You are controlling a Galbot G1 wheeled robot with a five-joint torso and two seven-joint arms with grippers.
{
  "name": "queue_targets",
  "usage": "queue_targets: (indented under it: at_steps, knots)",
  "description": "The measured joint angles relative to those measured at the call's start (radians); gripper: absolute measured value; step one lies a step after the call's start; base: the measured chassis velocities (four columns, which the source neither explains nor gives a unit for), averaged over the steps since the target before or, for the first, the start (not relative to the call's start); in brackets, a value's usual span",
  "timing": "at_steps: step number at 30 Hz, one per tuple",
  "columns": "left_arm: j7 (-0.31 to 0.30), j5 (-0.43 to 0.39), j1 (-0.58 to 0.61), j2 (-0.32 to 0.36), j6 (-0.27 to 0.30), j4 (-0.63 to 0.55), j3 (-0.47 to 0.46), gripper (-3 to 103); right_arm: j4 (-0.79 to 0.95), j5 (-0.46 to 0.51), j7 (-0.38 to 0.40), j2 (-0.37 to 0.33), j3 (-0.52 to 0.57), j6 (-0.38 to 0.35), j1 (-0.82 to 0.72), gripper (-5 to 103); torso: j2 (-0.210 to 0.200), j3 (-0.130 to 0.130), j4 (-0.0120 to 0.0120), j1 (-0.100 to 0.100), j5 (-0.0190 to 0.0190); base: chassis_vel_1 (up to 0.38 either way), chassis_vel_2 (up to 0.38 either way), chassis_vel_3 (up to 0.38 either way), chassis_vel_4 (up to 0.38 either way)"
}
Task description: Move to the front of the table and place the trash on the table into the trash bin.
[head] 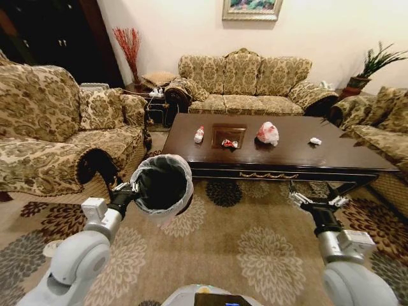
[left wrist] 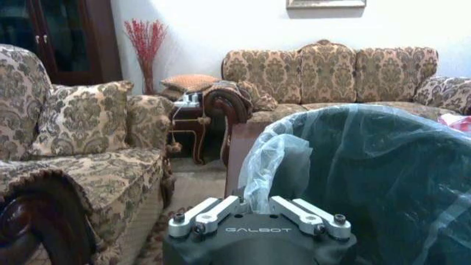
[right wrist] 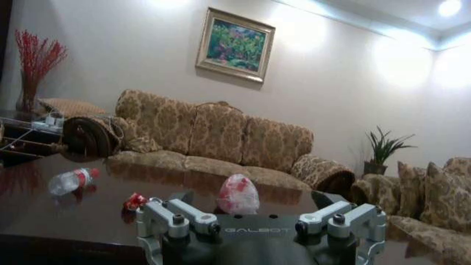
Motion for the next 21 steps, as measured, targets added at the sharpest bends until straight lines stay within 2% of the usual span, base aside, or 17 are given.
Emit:
queue_targets:
  at_steps: [21]
  knots:
    - [0.0,0.002,0.004,-0.001,-0.001,-0.002,0.0,3,0.0,0.0,0.001,0.0,0.001,0.001,-0.001,100,0.085,0.05,0.0002,0.035,0.0,0.0,0.0,0.0,0.0]
